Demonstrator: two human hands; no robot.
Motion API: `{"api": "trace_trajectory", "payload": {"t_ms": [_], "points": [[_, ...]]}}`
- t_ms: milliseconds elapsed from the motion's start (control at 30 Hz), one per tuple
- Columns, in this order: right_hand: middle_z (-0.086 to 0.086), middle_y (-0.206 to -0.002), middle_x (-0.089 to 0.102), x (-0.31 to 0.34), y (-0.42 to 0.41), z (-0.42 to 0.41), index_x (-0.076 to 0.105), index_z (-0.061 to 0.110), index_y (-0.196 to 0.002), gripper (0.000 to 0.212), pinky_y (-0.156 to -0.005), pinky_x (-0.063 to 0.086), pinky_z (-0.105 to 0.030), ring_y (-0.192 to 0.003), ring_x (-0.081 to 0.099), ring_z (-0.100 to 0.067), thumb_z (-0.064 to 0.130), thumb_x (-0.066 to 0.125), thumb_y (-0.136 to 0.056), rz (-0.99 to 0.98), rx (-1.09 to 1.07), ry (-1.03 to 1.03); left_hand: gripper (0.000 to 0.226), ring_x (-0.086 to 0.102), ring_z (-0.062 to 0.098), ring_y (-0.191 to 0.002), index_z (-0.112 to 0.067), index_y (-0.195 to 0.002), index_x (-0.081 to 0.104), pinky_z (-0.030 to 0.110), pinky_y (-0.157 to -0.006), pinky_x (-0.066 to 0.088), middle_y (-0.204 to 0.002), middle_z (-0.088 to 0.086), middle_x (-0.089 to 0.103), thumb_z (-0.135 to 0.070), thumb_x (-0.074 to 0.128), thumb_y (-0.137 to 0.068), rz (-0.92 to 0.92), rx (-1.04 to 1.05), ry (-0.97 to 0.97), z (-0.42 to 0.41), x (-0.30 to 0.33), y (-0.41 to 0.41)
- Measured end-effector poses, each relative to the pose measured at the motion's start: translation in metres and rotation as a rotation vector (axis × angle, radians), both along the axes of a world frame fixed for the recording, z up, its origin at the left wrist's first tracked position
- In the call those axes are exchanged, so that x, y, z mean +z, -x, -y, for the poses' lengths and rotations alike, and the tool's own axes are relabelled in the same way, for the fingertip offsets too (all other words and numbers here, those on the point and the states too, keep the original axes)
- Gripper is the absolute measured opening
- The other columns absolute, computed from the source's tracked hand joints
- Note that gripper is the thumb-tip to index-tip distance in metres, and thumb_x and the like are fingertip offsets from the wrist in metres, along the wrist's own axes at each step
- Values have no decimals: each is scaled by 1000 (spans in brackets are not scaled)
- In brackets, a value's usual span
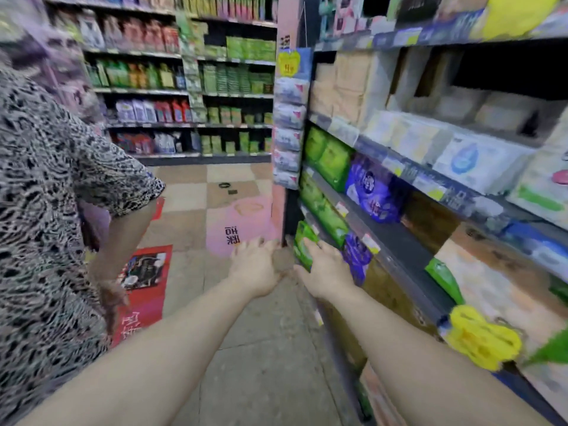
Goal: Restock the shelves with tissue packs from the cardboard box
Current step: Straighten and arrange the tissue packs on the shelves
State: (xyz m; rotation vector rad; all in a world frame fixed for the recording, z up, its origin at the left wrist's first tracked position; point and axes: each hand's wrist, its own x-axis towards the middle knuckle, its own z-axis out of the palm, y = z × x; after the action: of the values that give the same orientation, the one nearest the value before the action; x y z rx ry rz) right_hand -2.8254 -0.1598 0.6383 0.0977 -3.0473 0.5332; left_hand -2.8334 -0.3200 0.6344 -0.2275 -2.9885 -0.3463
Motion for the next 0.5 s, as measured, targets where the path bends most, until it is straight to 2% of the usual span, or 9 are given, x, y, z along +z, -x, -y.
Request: {"api": "trace_trajectory", "payload": {"t_ms": [100, 233, 333, 500], "points": [[-10, -154, 28, -10, 71, 1, 27, 26, -150, 66, -112, 27, -37, -141, 26, -29, 46, 53, -93, 47, 2, 3, 64, 48, 32, -121, -32, -134, 44, 37, -100, 38, -130, 6, 51, -58, 61, -78, 27, 21, -26, -4, -16, 65], [-12, -148, 36, -17, 168, -7, 33, 21, -146, 63, -108, 34, -38, -135, 35, -31, 45, 54, -91, 71, 34, 15, 70, 41, 33, -128, -32, -144, 34, 39, -105, 35, -143, 7, 42, -52, 61, -82, 107, 70, -50, -6, -20, 156], [-11, -145, 38, -10, 244, -10, 31, 24, -148, 62, -107, 36, -39, -133, 37, -32, 43, 52, -93, 112, 63, 15, 72, 33, 30, -135, -34, -147, 29, 40, -109, 33, -149, 4, 35, -49, 59, -83, 134, 110, -62, -2, -13, 231], [-10, -143, 41, -17, 362, 9, 33, 25, -146, 62, -103, 39, -39, -129, 40, -33, 44, 54, -91, 126, 123, 13, 72, 32, 28, -136, -33, -147, 29, 38, -109, 30, -149, 5, 35, -50, 59, -84, 143, 138, -79, 12, -17, 337]]}}
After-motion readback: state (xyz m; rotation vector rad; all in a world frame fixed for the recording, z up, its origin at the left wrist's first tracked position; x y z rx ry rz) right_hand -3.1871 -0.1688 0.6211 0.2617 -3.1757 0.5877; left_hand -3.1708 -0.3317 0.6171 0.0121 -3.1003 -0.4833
